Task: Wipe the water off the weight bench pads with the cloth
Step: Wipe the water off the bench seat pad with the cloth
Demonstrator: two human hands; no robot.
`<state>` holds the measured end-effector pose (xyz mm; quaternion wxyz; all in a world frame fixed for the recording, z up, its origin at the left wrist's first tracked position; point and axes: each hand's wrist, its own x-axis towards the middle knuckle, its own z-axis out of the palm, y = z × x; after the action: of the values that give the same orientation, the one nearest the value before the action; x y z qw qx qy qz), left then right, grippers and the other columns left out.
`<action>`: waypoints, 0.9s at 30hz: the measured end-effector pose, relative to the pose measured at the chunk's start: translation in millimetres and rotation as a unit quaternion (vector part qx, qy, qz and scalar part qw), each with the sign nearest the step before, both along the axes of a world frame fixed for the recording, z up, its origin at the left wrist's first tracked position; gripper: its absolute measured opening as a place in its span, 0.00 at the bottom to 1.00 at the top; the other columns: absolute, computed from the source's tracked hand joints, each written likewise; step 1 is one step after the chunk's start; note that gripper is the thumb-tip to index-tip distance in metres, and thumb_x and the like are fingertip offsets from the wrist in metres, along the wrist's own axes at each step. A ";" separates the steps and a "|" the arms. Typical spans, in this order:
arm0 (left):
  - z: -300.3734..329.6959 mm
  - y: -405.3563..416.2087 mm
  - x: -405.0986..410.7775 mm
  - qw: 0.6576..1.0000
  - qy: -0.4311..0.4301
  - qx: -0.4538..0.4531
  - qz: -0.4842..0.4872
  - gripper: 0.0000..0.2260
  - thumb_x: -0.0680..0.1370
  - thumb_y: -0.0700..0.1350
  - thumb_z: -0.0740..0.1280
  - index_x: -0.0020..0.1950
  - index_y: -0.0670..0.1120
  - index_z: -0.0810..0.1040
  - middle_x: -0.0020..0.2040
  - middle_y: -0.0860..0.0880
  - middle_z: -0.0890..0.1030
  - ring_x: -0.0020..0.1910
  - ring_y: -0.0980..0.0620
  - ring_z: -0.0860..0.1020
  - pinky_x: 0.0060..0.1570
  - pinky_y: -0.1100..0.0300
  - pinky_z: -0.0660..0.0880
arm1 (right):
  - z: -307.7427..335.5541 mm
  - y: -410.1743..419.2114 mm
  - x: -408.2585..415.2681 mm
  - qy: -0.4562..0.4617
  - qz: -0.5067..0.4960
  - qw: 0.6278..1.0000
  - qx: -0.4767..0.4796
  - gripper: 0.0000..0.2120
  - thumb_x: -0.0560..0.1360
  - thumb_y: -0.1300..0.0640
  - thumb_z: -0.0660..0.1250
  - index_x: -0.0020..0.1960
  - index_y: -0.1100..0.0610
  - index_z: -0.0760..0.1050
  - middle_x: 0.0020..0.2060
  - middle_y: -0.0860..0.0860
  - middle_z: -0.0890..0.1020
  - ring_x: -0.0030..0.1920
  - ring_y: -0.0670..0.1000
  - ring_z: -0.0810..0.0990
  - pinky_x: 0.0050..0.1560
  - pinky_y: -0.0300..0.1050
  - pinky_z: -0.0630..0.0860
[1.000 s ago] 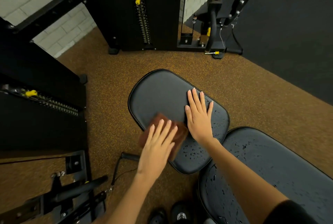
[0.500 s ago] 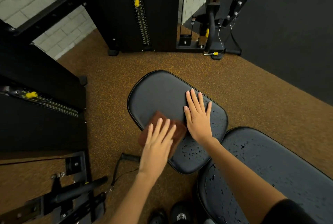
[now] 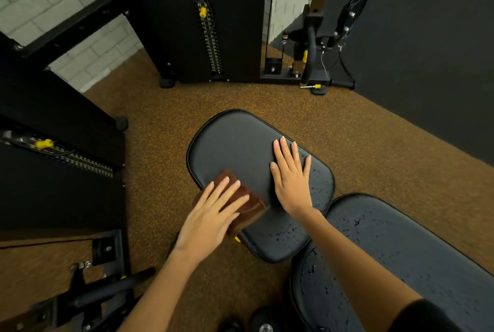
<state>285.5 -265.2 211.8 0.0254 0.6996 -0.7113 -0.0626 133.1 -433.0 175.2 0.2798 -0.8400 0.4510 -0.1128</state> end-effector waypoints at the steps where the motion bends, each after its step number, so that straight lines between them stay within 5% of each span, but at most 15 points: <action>1: 2.6 -9.3 -3.0 1.000 -0.001 0.004 0.029 0.20 0.80 0.48 0.54 0.73 0.51 0.67 0.75 0.46 0.64 0.76 0.45 0.58 0.73 0.46 0.56 | 0.1 -0.1 -0.5 -0.001 0.001 1.000 0.000 0.28 0.80 0.42 0.38 0.79 0.47 0.47 0.77 0.40 0.45 0.78 0.46 0.38 0.74 0.55 0.32; 5: 6.4 -38.6 -31.7 0.986 0.001 0.011 0.166 0.22 0.80 0.52 0.50 0.75 0.52 0.62 0.77 0.46 0.60 0.77 0.43 0.53 0.74 0.44 0.50 | -0.9 -1.4 -3.5 -0.002 0.009 1.000 -0.009 0.27 0.81 0.43 0.37 0.79 0.46 0.47 0.77 0.40 0.46 0.77 0.46 0.38 0.75 0.55 0.33; 9: -8.7 -22.7 -54.2 0.995 -0.016 0.025 0.096 0.24 0.80 0.56 0.51 0.77 0.53 0.58 0.78 0.47 0.57 0.77 0.43 0.52 0.73 0.44 0.48 | -1.9 -2.0 -4.3 -0.006 0.010 1.000 -0.007 0.26 0.82 0.44 0.38 0.79 0.46 0.48 0.77 0.40 0.47 0.77 0.45 0.39 0.76 0.55 0.34; 13: -5.7 -12.8 -27.5 0.998 -0.052 0.023 0.005 0.21 0.80 0.54 0.51 0.73 0.56 0.66 0.75 0.49 0.63 0.75 0.46 0.58 0.72 0.45 0.53 | -0.6 -4.0 -6.8 -0.014 0.018 1.000 0.006 0.25 0.82 0.45 0.40 0.79 0.46 0.48 0.78 0.40 0.47 0.77 0.44 0.37 0.75 0.54 0.33; 20: 7.5 -59.1 -2.0 0.990 -0.011 0.000 0.139 0.21 0.80 0.53 0.51 0.73 0.54 0.66 0.76 0.47 0.61 0.76 0.42 0.53 0.74 0.42 0.49 | 1.5 -5.2 -8.5 -0.032 0.022 0.999 0.009 0.23 0.85 0.51 0.47 0.79 0.47 0.50 0.77 0.40 0.48 0.78 0.46 0.39 0.75 0.52 0.32; 24: 0.5 -54.5 -25.8 0.999 -0.011 -0.004 0.046 0.20 0.80 0.51 0.54 0.72 0.53 0.68 0.76 0.48 0.63 0.76 0.41 0.55 0.73 0.39 0.52 | 1.9 -7.0 -9.4 -0.065 0.015 0.997 0.026 0.22 0.85 0.53 0.49 0.78 0.48 0.53 0.76 0.39 0.50 0.78 0.45 0.41 0.75 0.52 0.33; 27: -6.9 -41.4 -59.4 0.999 -0.018 0.009 -0.031 0.22 0.75 0.50 0.67 0.69 0.54 0.71 0.73 0.49 0.68 0.74 0.43 0.61 0.71 0.40 0.55 | 2.8 -6.8 -9.5 -0.083 0.005 0.995 0.046 0.22 0.85 0.54 0.50 0.78 0.49 0.55 0.76 0.39 0.52 0.78 0.44 0.42 0.76 0.55 0.36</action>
<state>226.2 -306.7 204.9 0.0040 0.6787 -0.7321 -0.0574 123.6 -439.8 178.0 0.3550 -0.8164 0.4265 -0.1597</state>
